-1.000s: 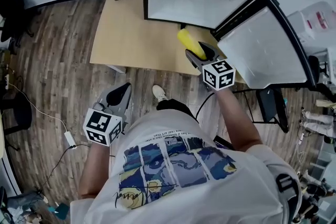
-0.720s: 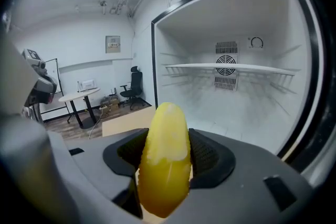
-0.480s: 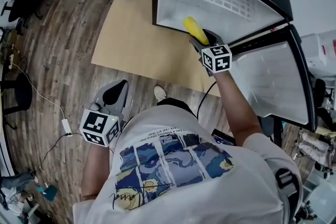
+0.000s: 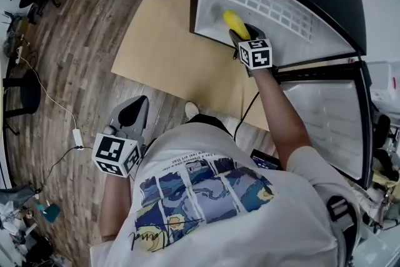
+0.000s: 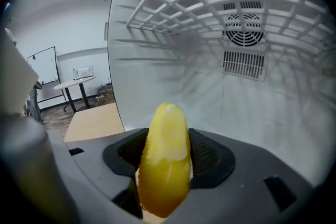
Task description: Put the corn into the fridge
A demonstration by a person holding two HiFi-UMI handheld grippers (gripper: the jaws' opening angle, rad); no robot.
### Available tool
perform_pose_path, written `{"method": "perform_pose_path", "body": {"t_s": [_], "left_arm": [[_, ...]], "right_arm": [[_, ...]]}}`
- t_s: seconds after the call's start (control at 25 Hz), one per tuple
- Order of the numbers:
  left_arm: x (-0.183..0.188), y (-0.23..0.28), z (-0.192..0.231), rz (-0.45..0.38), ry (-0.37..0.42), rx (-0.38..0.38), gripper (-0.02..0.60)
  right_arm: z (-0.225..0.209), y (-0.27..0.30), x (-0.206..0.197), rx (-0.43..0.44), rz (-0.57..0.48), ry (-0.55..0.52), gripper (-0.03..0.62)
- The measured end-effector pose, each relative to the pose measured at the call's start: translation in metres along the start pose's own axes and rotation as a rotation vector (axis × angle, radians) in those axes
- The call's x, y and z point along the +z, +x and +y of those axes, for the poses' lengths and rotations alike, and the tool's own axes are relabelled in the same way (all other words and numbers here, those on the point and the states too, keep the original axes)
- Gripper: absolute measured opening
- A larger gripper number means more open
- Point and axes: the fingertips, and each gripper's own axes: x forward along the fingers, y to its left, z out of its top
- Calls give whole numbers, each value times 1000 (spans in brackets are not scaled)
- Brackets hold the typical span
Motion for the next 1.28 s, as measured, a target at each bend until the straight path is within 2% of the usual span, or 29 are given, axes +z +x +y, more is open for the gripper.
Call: {"method": "perform_pose_path", "body": {"t_s": [0.28, 0.64, 1.28], "left_arm": [[-1, -1, 10, 24, -33, 69, 9], [2, 2, 18, 41, -47, 121, 9], [-4, 1, 25, 57, -82, 157, 9]], "right_arm": [[-8, 48, 12, 0, 9, -4, 236], [-26, 92, 20, -31, 26, -16, 236], [-24, 117, 19, -38, 48, -55, 238]]}}
